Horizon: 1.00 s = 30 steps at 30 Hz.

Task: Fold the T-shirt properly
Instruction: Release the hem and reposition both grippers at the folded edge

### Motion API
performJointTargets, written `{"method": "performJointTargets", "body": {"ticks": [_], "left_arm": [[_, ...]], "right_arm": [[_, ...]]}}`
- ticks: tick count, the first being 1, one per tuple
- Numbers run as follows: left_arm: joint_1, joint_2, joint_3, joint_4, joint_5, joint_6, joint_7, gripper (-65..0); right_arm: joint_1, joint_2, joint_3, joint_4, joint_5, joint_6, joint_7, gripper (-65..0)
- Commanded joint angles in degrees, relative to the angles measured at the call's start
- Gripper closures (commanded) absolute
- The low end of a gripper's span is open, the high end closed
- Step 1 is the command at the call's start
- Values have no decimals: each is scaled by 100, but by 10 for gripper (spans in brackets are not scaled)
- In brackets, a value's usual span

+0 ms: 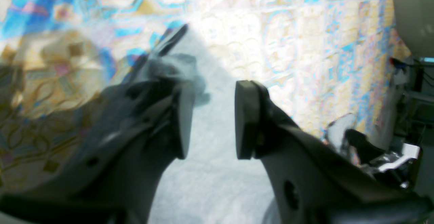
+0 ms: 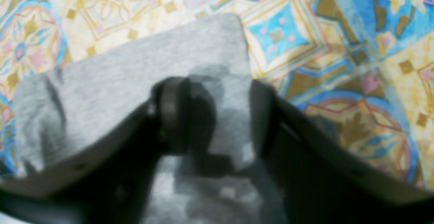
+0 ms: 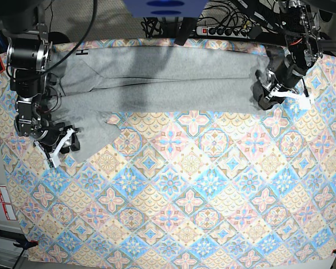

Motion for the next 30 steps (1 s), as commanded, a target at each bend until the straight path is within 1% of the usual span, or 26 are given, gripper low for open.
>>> {"method": "performJointTargets", "body": {"ticks": [1,5,7,10,14,16,18,22,26,30], "left_arm": [[-26,-57,-40,143,-86,-48,-52,-200],[-35,-57,-40,160,-69,-48,-52,-197],[-35,-57,-40,160,-86,-48,-52,-196],[-35,-57,-40,160,-86,-48,-52,-196],[-35,-57,-40,160,-78,-48,-52,-196],[-35,-57,-40,160,-69,-48,-52,-196],[-35,-57,-40,160,-69,-48,-52,-196],[-35,-57,-40,160,-60,-48,-52,-196],[-35,-57,-40,160,-60,-48,-52,-196],[-35,-57,-40,152,-51,-48,-60,-196]], "right_arm": [[60,73,1,36,-50,69,-125,-176],[60,73,1,44,-50,69,-125,0],[60,73,10,62,-50,69,-178,-4],[34,64,54,387,-33,69,-292,-4],[-423,73,62,1451,2,69,-494,-3],[-661,90,62,1987,231,69,-723,-3],[-942,117,62,2603,679,69,-1083,-2],[-1434,337,300,3570,1514,69,-1690,-2],[-1927,345,634,4343,1892,69,-2261,-2],[-2445,345,968,5029,2139,69,-2428,-2]]}}
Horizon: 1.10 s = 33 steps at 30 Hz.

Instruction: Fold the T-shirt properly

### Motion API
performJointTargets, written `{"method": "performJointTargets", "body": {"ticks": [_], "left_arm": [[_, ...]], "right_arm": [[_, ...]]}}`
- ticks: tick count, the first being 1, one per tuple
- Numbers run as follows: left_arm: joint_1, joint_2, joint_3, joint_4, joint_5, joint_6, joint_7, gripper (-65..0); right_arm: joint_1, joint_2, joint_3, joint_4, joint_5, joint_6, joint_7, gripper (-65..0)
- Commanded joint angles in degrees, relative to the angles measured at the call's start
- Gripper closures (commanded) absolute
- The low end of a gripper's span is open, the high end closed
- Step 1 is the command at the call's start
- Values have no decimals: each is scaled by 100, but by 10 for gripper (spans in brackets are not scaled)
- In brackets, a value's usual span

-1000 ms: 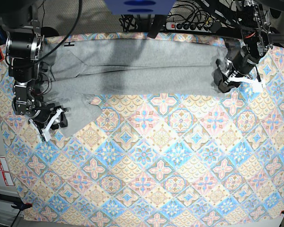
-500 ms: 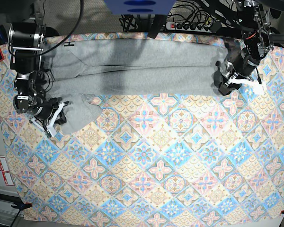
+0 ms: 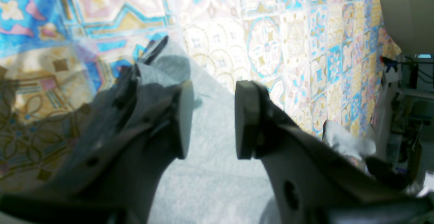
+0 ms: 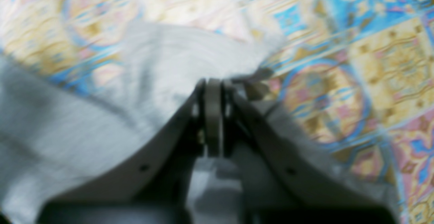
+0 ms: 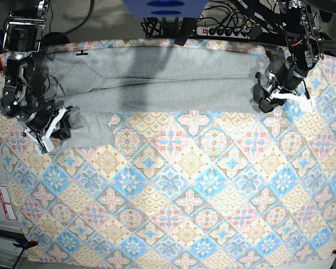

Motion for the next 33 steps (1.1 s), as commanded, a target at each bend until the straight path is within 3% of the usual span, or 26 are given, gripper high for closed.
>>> {"method": "performJointTargets", "body": {"ticks": [1,8,14,18,21,27,33], "left_arm": [[-33,-57,-29,86,-69,-53,-56,-196],[-33,-48,-29,68,-69,-53,-65,-196],[-59,-39,-29,68,-69,-53,-74,-196],[-147,-30,-3,-2,-69,-53,-65,-196],[-147,-30,-3,-125,-69,-53,-65,-196],[-121,-30,-3,-178,-69,-53,-65,-196],[-121,-30,-20,-178,-69,-53,-65,-196]], "right_arm": [[-60,127,175,307,187,12,47,-2],[-1326,127,966,1696,794,12,-647,-2],[-2257,100,1292,2364,1093,12,-665,-2],[-2266,100,1309,2338,847,12,-621,-5],[-1651,74,1177,2241,222,12,-621,-37],[-104,-190,667,1072,-1369,12,-638,-176],[925,-190,333,-423,-1562,12,-612,-239]]}}
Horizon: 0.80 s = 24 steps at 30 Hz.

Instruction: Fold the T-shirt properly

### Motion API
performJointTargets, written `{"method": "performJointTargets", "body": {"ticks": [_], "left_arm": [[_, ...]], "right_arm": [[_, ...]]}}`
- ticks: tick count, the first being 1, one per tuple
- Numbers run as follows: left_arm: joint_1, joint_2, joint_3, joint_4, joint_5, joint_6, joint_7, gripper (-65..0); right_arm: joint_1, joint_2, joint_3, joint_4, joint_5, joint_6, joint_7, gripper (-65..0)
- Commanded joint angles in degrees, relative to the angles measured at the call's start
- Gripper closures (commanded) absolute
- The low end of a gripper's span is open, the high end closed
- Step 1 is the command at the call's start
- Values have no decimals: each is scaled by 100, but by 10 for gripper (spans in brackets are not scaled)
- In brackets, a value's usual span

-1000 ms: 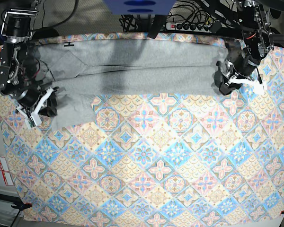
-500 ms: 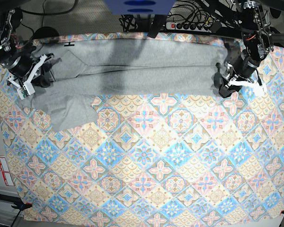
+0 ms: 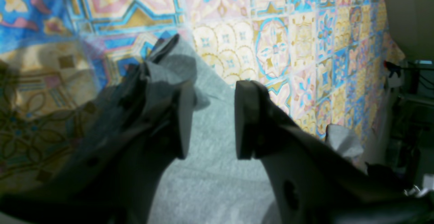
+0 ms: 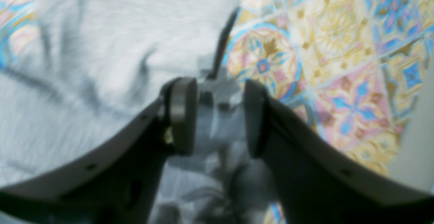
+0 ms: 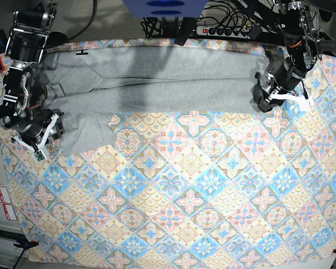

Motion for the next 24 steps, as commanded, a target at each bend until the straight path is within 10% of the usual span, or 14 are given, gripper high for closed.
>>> {"method": "performJointTargets", "body": {"ticks": [1,24], "left_arm": [[-13,-78,-33,89,-64,-51,-50,-196],[-40,-78,-33,89,-64,-51,-41,-196]], "right_arm": [[275,108,-52,-147,75,6,129,-241],[1699,125,-509,-2934,66,6,1404,-337]]}}
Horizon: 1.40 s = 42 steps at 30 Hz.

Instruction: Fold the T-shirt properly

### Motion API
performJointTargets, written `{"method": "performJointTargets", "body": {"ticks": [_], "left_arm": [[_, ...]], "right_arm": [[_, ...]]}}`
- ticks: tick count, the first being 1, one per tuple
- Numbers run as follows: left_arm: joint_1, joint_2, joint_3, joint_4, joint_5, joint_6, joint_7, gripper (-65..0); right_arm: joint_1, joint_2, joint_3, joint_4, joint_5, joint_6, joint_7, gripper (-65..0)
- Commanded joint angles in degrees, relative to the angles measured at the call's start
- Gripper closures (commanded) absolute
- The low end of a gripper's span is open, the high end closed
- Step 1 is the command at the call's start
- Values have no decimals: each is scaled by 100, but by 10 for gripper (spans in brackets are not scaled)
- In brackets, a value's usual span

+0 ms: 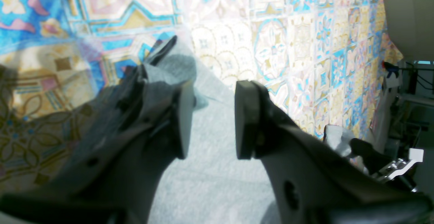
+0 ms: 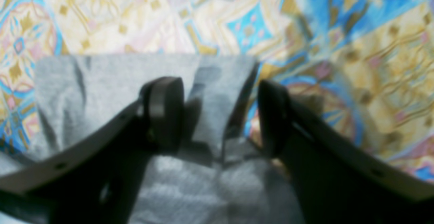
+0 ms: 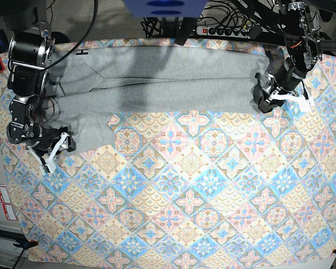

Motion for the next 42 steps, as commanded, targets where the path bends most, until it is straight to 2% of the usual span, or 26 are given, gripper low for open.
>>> {"method": "performJointTargets", "body": {"ticks": [1,5,7,9,14,16,20,25,27,33,40,42], "left_arm": [[-22,-63,-27,89,-64,-51,-39,-196],[-22,-63,-27,89,-64,-51,-39,-196],[-22,-63,-27,89,-64,-51,-39,-196],[-22,-63,-27,89,-64,-51,-39,-196],[-22,-72,-27,89,-64,-51,-39,-196],[-22,-72,-27,89,-64,-51,-39,-196],[-22,-72,-27,89,-64,-51,-39,-196],[-22,-72,-27,89,-64,-51,-39,-196],[-22,-72,-27,89,-64,-51,-47,-196],[-22,-63,-18,89,-64,-51,-47,-196],[-22,-63,-9,89,-64,-51,-47,-196],[-22,-63,-9,89,-56,-51,-56,-196]], "right_arm": [[160,117,20,52,77,14,169,-337],[160,108,20,-115,77,14,204,-337],[160,108,20,-115,77,14,204,-314],[151,108,20,-115,77,14,187,-256],[142,108,64,-98,77,14,152,-51],[142,108,73,-89,95,14,152,-19],[134,108,108,-45,596,14,64,-15],[-271,248,741,826,1317,14,-859,-14],[-640,248,1066,1485,1589,14,-1255,-14],[-1774,248,1682,3050,2416,14,-1958,-14],[-2987,248,2288,4316,3646,14,-2741,-14],[-3313,248,2411,4676,3831,14,-2890,-14]]}}
